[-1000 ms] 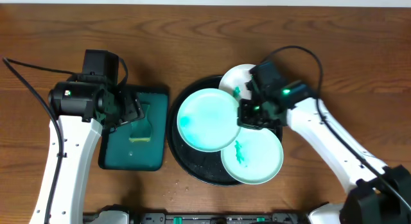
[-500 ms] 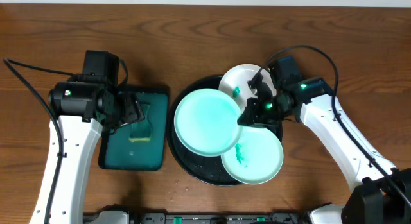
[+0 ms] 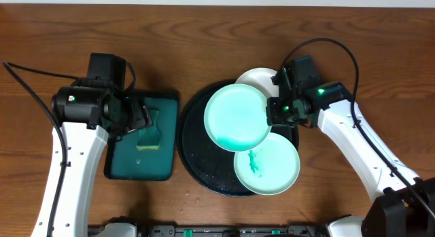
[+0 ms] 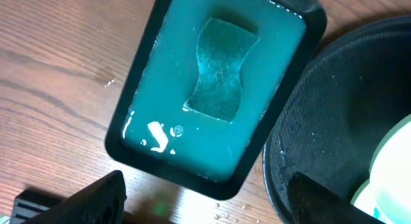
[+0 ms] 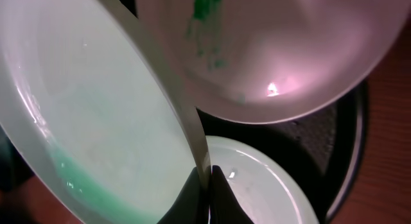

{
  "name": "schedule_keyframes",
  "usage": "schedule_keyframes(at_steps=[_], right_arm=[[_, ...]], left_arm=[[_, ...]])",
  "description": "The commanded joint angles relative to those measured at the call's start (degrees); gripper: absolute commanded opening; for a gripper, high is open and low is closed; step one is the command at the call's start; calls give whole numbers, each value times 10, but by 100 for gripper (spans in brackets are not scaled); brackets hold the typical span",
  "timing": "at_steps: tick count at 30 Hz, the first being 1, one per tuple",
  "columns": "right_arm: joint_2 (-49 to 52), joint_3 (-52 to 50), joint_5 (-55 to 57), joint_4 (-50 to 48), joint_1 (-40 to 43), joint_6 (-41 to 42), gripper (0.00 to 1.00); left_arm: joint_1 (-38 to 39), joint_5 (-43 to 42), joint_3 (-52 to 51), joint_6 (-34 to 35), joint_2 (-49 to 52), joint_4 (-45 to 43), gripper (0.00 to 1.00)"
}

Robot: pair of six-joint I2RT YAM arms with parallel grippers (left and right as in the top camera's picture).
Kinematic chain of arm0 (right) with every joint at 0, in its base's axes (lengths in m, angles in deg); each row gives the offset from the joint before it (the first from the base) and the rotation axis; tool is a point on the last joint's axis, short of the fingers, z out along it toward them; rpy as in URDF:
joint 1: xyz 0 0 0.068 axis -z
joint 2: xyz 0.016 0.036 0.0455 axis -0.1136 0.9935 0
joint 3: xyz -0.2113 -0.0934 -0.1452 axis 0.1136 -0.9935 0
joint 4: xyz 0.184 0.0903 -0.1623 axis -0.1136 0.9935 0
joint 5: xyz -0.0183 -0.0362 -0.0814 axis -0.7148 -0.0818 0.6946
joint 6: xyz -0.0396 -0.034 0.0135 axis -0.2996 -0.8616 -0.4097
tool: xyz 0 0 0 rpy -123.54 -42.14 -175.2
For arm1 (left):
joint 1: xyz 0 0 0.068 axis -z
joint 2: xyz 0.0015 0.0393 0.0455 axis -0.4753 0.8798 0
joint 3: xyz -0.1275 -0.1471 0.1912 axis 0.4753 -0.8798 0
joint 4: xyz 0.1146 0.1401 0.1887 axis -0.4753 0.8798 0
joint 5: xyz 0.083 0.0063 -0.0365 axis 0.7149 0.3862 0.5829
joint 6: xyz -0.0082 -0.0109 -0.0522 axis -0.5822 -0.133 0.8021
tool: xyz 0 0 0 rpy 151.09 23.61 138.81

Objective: Clean dirty plates on tray and stack at the side
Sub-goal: 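Lift the cleaned pale green plate with the right gripper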

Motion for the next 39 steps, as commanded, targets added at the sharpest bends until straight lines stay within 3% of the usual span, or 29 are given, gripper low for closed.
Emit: schedule_keyframes(at_steps=[1, 9, 15, 33, 39], right_arm=[[-11, 1, 46, 16, -17, -5, 1], [-11, 6, 73, 85, -71, 24, 1], [-3, 59, 62, 124, -97, 24, 1], [272, 455, 46, 255, -144, -20, 1], [336, 562, 93, 265, -180, -20, 1]], left_arm=[[0, 8, 9, -4, 1, -4, 81], [-36, 42, 10, 8, 1, -5, 81], [-99, 2, 15, 9, -2, -4, 81], [-193, -41, 21, 9, -40, 3, 81], [-244, -62, 21, 9, -66, 5, 81]])
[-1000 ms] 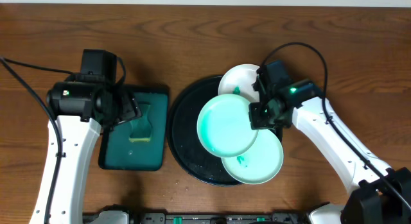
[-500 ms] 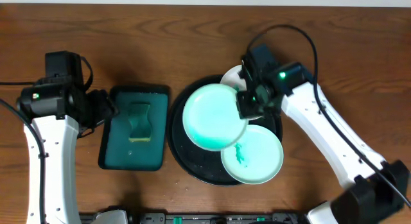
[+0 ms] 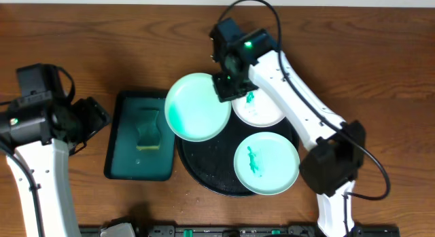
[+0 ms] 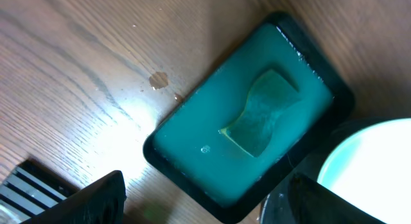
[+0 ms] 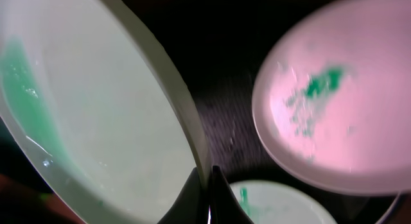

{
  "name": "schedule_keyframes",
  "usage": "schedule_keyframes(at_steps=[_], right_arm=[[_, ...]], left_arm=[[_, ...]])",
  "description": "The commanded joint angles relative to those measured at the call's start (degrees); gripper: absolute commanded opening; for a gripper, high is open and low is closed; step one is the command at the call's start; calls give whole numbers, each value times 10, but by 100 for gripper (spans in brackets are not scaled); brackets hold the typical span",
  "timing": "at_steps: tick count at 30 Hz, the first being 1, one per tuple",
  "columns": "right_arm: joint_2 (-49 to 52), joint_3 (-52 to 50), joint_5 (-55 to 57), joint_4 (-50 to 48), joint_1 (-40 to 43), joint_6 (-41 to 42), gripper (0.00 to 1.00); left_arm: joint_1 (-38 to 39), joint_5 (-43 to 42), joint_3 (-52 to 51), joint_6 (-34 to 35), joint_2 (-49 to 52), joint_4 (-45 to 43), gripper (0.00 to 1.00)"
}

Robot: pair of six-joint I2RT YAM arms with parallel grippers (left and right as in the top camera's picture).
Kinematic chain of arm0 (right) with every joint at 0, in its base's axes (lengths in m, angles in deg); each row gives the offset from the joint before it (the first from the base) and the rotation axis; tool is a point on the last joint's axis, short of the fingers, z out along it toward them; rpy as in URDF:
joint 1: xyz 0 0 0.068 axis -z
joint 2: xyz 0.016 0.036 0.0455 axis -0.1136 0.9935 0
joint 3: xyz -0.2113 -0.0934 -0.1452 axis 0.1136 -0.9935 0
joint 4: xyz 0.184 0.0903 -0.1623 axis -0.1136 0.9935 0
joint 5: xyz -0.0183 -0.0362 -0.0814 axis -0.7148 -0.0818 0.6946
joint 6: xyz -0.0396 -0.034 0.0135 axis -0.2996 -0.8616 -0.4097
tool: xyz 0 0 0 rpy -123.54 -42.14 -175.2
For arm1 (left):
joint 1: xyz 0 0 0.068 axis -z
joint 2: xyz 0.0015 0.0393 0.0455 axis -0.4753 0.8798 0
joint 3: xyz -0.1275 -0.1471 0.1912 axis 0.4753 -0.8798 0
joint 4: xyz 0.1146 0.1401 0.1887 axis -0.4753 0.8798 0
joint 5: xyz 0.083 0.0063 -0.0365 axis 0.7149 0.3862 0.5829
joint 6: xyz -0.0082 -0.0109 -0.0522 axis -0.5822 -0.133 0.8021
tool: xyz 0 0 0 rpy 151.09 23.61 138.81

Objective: Clean dirty plates on tray and stack at the side

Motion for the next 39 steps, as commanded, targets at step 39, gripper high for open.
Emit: schedule_keyframes(at_steps=[39], right_arm=[[30, 97, 587, -251, -289, -216, 1]], left_arm=[[-115, -97, 21, 0, -39, 13, 81]])
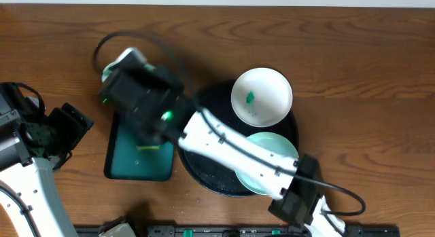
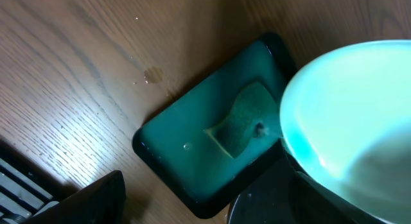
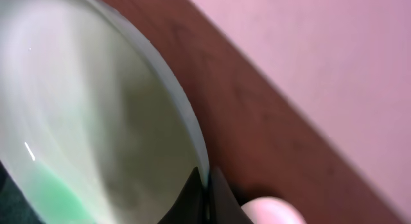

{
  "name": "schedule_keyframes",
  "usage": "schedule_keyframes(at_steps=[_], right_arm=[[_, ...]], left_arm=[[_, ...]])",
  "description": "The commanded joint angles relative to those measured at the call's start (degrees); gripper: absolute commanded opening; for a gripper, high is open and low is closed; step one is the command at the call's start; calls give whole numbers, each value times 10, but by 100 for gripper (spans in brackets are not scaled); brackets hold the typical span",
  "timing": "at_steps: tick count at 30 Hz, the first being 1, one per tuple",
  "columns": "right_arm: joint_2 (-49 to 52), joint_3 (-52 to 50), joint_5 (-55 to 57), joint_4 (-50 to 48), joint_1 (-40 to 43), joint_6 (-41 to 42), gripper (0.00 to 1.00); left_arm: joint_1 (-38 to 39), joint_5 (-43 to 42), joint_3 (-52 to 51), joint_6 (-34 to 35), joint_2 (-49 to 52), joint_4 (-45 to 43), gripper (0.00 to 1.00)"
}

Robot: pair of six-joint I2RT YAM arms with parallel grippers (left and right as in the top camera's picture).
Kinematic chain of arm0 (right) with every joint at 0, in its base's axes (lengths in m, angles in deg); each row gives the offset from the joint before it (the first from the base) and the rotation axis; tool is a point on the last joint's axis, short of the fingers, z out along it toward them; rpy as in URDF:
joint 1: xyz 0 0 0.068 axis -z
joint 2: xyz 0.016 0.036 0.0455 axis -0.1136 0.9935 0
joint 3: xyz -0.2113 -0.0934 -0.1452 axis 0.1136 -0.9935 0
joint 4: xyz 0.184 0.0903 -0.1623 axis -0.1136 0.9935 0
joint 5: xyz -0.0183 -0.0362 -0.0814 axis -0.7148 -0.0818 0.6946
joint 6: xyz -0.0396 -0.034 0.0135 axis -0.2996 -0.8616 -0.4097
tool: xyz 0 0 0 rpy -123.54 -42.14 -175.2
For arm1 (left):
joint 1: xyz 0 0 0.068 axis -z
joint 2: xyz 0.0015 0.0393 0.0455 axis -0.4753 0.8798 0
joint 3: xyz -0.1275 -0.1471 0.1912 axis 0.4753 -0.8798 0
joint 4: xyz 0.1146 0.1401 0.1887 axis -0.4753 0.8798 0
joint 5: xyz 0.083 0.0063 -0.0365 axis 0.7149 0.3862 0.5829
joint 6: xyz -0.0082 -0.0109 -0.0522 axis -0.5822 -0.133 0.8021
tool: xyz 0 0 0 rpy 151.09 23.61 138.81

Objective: Clean dirty plates on tray and stack at the side

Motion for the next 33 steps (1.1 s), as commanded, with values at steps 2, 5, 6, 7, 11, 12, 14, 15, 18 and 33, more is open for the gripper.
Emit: schedule_keyframes(at_steps=[2, 5, 6, 7, 11, 12, 14, 15, 18, 33], right_arm=[[12, 12, 118, -12, -21, -74, 1], [22, 11, 141, -11, -23, -90, 1], [23, 11, 146, -8, -23, -96, 1], [26, 10, 152, -7, -23, -97, 1], [26, 5, 171, -7, -24, -99, 1], [26, 5, 173, -7, -25, -104, 1], [26, 5, 173, -8, -27, -110, 1], [26, 5, 174, -8, -29, -110, 1], [26, 5, 189, -10, -33, -111, 1], [26, 5, 253, -28, -58, -144, 1]], left_arm=[[-3, -5, 20, 0, -4, 2, 81], [-3, -5, 20, 0, -4, 2, 81], [-3, -5, 20, 0, -4, 3, 81], [-3, -5, 20, 0, -4, 3, 81], [-3, -5, 20, 1, -4, 4, 81], [-3, -5, 20, 1, -4, 4, 81], [-3, -5, 20, 1, -4, 4, 81], [-3, -5, 20, 1, -4, 4, 81], [-3, -5, 20, 1, -4, 4, 82], [-3, -5, 20, 1, -4, 4, 81]])
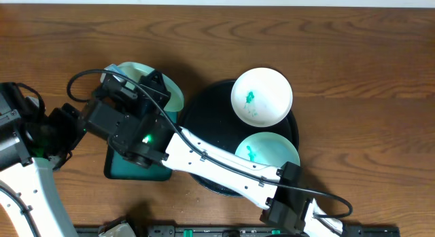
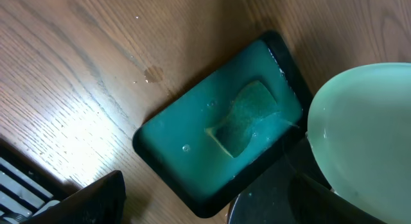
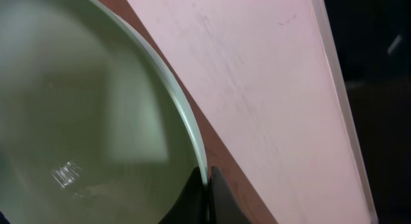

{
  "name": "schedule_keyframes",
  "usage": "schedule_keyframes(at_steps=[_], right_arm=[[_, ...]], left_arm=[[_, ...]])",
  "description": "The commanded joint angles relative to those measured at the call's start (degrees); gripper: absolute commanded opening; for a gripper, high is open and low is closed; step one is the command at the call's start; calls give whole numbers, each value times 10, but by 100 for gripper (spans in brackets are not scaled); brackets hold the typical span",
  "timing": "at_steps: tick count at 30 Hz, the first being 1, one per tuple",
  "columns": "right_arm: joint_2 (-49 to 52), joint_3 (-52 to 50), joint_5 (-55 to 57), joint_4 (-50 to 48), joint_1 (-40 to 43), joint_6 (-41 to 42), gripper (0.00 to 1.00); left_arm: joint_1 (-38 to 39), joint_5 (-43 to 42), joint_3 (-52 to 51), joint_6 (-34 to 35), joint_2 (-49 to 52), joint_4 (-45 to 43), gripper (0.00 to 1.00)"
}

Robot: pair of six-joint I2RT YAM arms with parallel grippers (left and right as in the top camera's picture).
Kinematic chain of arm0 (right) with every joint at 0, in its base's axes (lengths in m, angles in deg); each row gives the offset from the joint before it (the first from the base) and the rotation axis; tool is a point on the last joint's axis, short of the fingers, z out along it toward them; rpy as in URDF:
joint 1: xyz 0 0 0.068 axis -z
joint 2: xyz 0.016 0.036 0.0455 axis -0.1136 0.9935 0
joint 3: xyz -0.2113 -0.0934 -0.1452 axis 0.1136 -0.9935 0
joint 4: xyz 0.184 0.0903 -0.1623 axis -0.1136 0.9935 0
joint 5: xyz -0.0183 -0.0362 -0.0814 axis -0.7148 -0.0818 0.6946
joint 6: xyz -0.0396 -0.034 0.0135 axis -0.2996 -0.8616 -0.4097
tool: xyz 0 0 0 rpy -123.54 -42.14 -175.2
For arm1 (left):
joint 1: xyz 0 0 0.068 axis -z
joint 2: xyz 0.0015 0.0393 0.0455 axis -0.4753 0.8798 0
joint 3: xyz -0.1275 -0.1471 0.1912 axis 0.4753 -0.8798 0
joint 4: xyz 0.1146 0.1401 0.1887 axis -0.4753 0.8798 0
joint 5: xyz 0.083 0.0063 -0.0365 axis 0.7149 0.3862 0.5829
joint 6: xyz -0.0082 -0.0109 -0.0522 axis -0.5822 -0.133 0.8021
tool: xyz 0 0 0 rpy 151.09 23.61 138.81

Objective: Clean dirty plates on tray and stack at the side

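Observation:
My right gripper (image 3: 207,185) is shut on the rim of a pale green plate (image 3: 90,121). It holds the plate (image 1: 151,82) tilted over the far end of the teal wash basin (image 1: 119,166). In the basin's green water lies a sponge (image 2: 244,118). The plate (image 2: 366,128) edges in at the right of the left wrist view. My left gripper (image 2: 205,208) hangs open and empty at the basin's left. On the black round tray (image 1: 207,172) sit a white plate (image 1: 262,96) and a green plate (image 1: 268,150), both with green smears.
My right arm (image 1: 217,162) stretches across the tray's near side to the basin and covers most of it from above. Water drops (image 2: 153,75) lie on the wood beside the basin. The table's front edge has a black rail (image 1: 204,231).
The plate has shifted a little toward the tray over the basin, uncovering the basin's corner in the left wrist view. The green streak on it no longer shows. My left arm has not moved.
At first my right gripper held the green plate by its rim over the tray, and my left gripper hung above the basin. Then the plate was at the tray's left edge and my left arm further left. After that the plate was over the basin, where it remains.

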Motion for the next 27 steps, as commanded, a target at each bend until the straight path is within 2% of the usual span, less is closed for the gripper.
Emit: schedule_keyframes(at_steps=[1, 3, 6, 10, 14, 21, 27], right_arm=[[-2, 5, 26, 0, -7, 0, 1], [-1, 2, -21, 2, -1, 5, 1], [0, 2, -38, 49, 2, 66, 1], [0, 2, -194, 118, 33, 188, 1], [-1, 4, -341, 140, 88, 286, 1], [-38, 17, -565, 164, 200, 342, 1], [-65, 17, -685, 220, 337, 372, 1]], left_arm=[[-3, -5, 20, 1, -4, 2, 81], [-3, -5, 20, 1, -4, 2, 81], [-3, -5, 20, 0, -4, 5, 81], [-3, -5, 20, 1, -4, 4, 81], [-3, -5, 20, 1, -4, 4, 81], [-3, -5, 20, 1, -3, 4, 81], [2, -5, 19, 0, 17, 2, 81]])
